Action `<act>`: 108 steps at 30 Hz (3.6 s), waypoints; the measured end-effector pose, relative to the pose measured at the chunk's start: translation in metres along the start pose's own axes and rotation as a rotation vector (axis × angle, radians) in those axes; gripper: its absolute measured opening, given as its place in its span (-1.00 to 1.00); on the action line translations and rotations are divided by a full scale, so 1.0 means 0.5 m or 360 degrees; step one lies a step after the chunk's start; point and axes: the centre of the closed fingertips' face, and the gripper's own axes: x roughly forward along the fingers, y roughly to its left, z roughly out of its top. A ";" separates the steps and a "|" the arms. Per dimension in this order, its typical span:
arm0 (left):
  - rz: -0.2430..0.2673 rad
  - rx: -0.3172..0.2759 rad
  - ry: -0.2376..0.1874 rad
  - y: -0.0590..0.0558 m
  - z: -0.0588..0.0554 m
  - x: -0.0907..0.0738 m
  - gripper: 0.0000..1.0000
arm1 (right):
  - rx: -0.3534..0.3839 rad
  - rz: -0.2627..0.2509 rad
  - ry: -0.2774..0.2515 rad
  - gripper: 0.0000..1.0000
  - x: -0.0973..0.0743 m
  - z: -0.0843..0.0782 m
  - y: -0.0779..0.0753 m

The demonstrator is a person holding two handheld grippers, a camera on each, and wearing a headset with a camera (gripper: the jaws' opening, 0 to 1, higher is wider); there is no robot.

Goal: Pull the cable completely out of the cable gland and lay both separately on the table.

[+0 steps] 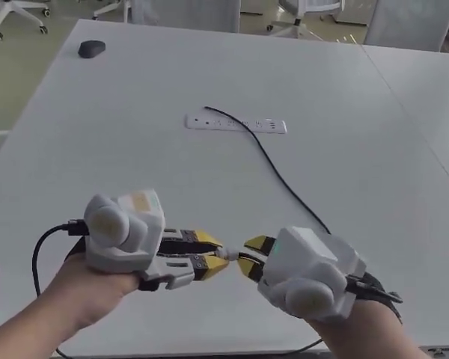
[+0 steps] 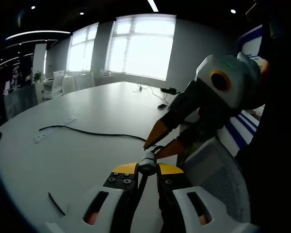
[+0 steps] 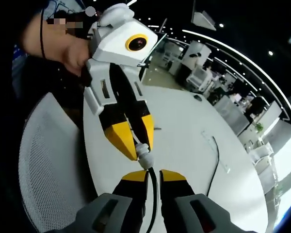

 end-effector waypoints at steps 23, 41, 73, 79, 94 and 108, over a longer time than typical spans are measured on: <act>-0.0015 -0.0003 -0.0005 0.001 0.003 0.000 -0.70 | 0.0326 -0.0065 0.0063 -1.00 0.002 -0.054 -0.023; -0.0020 -0.0009 -0.0031 -0.005 0.010 0.002 -0.70 | 0.1086 -0.0222 0.0131 -1.00 0.008 -0.183 -0.062; -0.0004 0.0006 -0.0024 -0.003 0.016 0.009 -0.70 | 0.1128 -0.0192 0.0006 -0.93 -0.008 -0.177 -0.051; 0.0003 0.0029 -0.0026 0.002 0.023 0.005 -0.70 | 0.0870 -0.0173 -0.0031 -0.75 -0.042 -0.143 -0.072; 0.0001 0.0041 0.0000 -0.001 0.016 0.008 -0.70 | 0.0144 -0.0010 -0.0039 -0.85 -0.013 -0.009 -0.016; 0.0002 0.0037 0.0023 -0.005 0.009 0.012 -0.69 | 0.0004 0.0009 -0.0013 -0.98 0.004 -0.016 -0.007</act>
